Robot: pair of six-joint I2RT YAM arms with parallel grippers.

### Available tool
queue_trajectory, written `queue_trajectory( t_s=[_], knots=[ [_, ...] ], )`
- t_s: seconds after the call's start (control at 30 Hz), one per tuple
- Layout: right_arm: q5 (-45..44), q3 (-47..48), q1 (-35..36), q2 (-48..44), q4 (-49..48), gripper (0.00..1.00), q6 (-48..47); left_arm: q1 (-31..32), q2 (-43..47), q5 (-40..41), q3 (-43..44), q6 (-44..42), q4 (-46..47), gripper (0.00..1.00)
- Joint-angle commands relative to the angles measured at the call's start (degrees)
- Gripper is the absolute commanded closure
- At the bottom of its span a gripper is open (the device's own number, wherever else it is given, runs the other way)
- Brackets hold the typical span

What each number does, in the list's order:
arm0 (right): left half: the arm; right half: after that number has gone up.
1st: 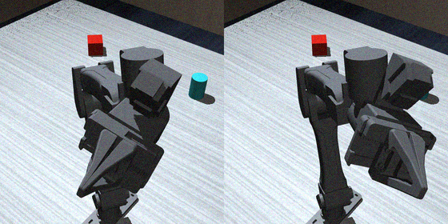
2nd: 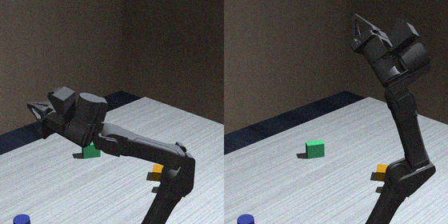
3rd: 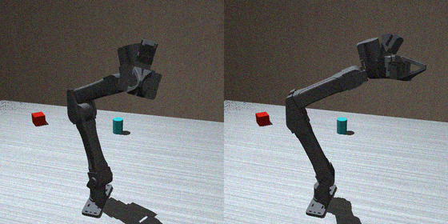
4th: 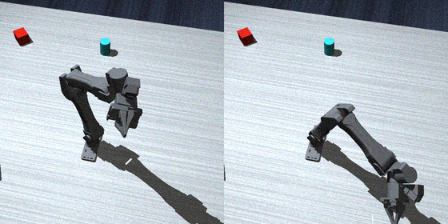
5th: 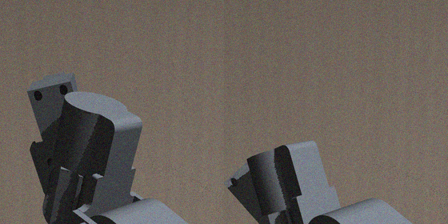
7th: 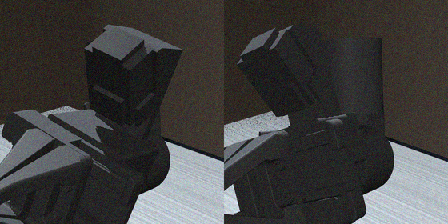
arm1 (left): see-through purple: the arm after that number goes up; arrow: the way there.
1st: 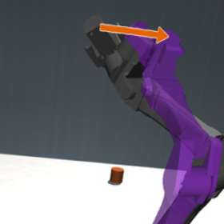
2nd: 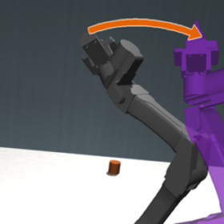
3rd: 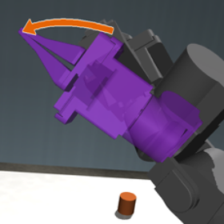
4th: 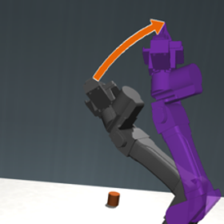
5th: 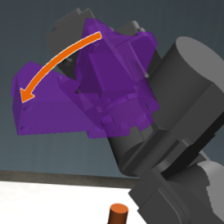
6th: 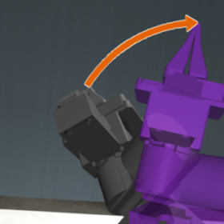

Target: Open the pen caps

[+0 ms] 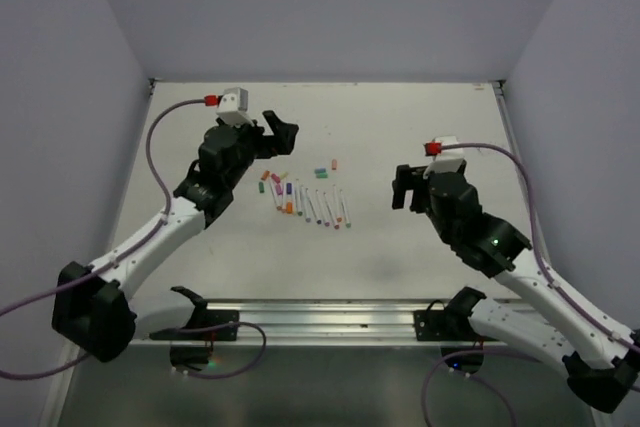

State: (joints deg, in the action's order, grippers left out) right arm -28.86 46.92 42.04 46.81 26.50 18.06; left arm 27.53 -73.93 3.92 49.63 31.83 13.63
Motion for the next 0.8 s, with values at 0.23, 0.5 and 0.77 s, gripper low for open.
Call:
queue_trajectory(
  t_s=[0.23,0.5,0.77],
  knots=[
    [-15.3,16.0,-0.1,-12.8,8.8,0.01,-13.4,0.2,26.3,19.5,8.4,-17.0,-26.7,0.00],
    [-20.7,16.7,-0.1,-20.2,8.3,0.01,-21.7,0.2,37.0,28.6,14.0,-20.8,-40.2,0.00],
    [-23.1,14.8,-0.1,-25.7,8.6,0.01,-23.2,0.2,43.7,34.2,16.1,-20.2,-49.4,0.00]
  ],
)
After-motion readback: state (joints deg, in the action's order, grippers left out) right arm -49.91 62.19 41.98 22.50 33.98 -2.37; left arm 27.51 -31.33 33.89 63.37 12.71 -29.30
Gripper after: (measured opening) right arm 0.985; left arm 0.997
